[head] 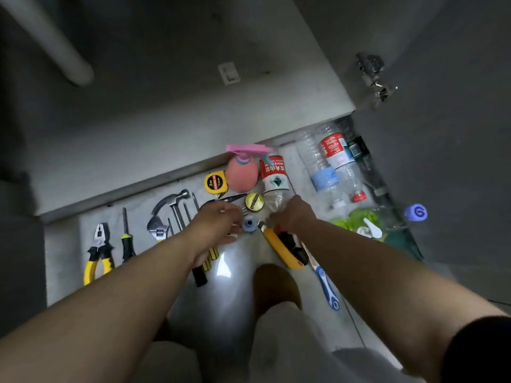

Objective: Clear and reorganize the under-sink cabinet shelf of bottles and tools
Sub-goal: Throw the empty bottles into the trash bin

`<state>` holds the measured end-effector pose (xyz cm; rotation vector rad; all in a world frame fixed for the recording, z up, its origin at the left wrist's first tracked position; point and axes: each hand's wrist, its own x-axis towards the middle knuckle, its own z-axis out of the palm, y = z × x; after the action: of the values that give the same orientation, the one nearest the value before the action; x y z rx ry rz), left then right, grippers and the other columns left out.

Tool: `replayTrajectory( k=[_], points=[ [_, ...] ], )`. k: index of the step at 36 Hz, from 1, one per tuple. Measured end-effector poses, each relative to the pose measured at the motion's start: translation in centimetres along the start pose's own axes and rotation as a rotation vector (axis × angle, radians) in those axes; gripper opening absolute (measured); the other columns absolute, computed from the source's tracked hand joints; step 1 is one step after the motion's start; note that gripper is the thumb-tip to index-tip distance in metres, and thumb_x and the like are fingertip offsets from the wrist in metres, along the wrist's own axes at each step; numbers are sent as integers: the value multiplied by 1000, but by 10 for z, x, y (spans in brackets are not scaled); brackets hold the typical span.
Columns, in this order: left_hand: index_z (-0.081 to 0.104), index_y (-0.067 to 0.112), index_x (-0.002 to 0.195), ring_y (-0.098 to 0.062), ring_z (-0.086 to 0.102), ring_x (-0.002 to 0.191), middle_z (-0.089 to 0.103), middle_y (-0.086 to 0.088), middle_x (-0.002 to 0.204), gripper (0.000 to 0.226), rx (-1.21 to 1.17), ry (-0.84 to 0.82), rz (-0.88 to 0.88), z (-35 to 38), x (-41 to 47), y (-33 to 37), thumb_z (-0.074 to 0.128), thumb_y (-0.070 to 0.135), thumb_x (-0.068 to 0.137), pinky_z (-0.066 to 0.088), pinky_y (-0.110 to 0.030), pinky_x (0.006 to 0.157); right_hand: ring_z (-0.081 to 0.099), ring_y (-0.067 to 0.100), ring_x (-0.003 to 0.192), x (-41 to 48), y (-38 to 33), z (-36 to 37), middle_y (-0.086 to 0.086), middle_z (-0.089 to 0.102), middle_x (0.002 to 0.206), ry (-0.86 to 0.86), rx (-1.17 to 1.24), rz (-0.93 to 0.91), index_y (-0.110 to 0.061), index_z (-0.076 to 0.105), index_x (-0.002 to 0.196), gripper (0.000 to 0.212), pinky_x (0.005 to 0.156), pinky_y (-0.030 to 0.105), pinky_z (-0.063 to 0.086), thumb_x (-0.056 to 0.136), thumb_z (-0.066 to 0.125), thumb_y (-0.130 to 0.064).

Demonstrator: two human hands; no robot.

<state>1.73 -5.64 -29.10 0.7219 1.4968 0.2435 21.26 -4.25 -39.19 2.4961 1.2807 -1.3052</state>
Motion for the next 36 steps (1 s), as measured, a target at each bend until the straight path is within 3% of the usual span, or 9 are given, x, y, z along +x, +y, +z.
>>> replayTrajectory(
  k=[3,6,8,10,14,19,24,31,36],
  points=[
    [60,10,124,-21,63,91,68,-13,109,26,-27,-39,5,9,1,7,61,19,99,51,-33,80,72,28,95,-15,3,-5,14,71,107,-122,266,45,-5,62,108,46,79,34,59,79,81,-36],
    [64,25,98,-16,62,83,70,-5,98,6,-31,-64,28,25,1,15,68,29,95,48,-28,72,75,21,73,-51,9,-14,13,72,88,-318,579,95,-2,66,98,35,63,31,60,81,83,-27],
    [66,27,95,-16,67,86,74,2,91,11,-67,-93,36,36,2,17,72,35,91,53,-32,82,76,23,81,-76,13,-21,13,75,91,-461,659,86,-4,66,99,24,68,32,60,86,77,-21],
    [65,27,114,-23,71,97,75,-3,103,32,-76,-138,30,46,2,17,77,38,86,56,-42,91,74,26,91,-95,16,-31,15,75,97,-580,692,75,-5,65,103,19,78,36,61,89,73,-15],
    [57,18,127,-29,72,96,72,-10,111,52,-90,-109,12,57,4,15,82,30,83,61,-42,80,70,26,105,-106,13,-61,19,71,115,-704,340,38,-2,64,121,32,89,37,58,91,69,-11],
    [55,18,126,-33,72,96,71,-14,111,46,-175,-174,-53,56,8,8,77,29,87,62,-43,76,66,26,103,-70,-8,-101,15,67,113,-273,-187,-59,-6,61,120,33,90,37,57,93,66,-24],
    [54,20,128,-37,69,106,70,-17,115,42,-236,-210,-73,49,11,1,73,27,91,58,-47,83,47,38,128,-4,-11,-110,20,42,142,246,-206,-59,-10,38,144,66,105,43,46,89,65,-35],
    [62,20,110,-34,66,95,69,-24,119,22,-331,-218,-107,37,19,-10,73,23,92,55,-51,88,41,40,135,48,-5,-80,22,35,147,240,-188,165,-10,21,150,83,110,46,36,88,64,-45],
    [64,21,119,-29,76,90,78,-12,100,37,-312,-239,-129,32,25,-15,76,34,87,62,-34,66,46,47,128,53,-14,-57,30,44,142,75,-152,127,-10,52,130,43,111,51,36,92,43,-27]
  ],
)
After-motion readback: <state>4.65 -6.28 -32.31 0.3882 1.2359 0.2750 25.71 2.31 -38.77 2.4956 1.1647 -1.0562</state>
